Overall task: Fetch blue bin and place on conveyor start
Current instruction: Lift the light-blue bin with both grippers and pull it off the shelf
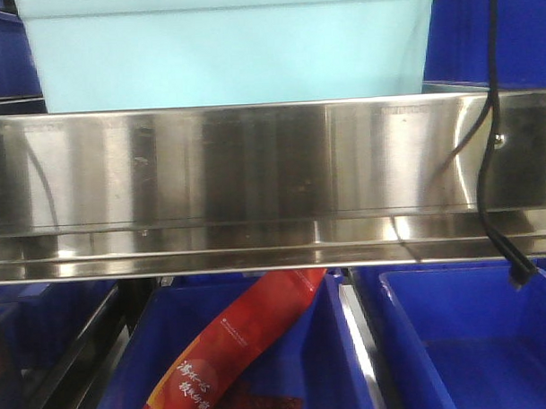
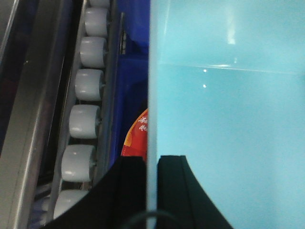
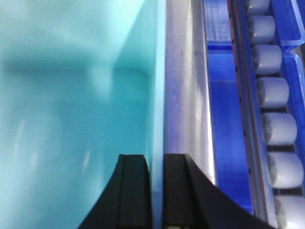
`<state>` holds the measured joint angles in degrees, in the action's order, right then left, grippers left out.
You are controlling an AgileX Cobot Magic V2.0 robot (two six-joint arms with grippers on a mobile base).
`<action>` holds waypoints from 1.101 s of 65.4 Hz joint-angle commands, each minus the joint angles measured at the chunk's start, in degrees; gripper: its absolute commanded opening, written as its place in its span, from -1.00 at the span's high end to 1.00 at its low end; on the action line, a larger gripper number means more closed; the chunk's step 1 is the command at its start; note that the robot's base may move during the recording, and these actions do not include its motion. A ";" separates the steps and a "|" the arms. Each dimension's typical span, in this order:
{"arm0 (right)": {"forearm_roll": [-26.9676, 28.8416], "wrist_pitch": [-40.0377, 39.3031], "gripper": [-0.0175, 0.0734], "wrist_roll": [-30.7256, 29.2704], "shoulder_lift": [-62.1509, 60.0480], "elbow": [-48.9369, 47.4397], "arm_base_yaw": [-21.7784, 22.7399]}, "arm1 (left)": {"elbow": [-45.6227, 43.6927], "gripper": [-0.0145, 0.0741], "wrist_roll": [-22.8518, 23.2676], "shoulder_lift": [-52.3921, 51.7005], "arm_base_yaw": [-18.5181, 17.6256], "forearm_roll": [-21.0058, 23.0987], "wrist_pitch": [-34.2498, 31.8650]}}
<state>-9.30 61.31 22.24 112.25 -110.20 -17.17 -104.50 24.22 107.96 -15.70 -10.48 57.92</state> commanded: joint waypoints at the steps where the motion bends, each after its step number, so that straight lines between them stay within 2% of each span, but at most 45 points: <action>1: -2.37 0.97 0.98 -0.24 -2.35 -0.50 -0.84 | -0.17 0.92 0.44 -3.16 -0.78 -0.55 -0.28; 12: -2.94 1.64 0.98 0.80 -5.30 -0.50 -2.47 | -0.17 0.92 0.74 -6.91 -2.46 -2.64 -0.24; 21: -2.94 1.44 0.98 1.99 -8.48 -0.50 -3.17 | -0.17 0.92 4.85 -10.14 -4.12 -5.46 0.00; 33: -5.08 1.28 0.98 4.28 -12.43 0.69 -4.15 | 0.49 0.92 6.58 -13.55 -6.20 -5.87 0.09; 42: -5.08 -1.63 0.98 5.46 -16.97 6.05 -4.15 | 5.40 0.92 9.18 -16.62 -6.29 -6.20 -2.82; 53: -5.29 -5.93 0.98 5.59 -23.96 14.53 -4.15 | 12.71 0.92 9.59 -22.65 -6.29 -6.32 -5.89; 62: -5.81 -6.12 0.98 5.59 -27.66 15.43 -4.25 | 14.32 0.92 10.51 -27.04 -6.82 -6.95 -6.43; 72: -9.57 -8.13 0.98 5.59 -29.12 14.89 -4.25 | 14.32 0.92 10.51 -29.94 -7.65 -9.28 -9.38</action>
<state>-14.97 55.21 27.96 84.39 -94.78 -21.58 -90.00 34.26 80.03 -23.07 -17.28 51.86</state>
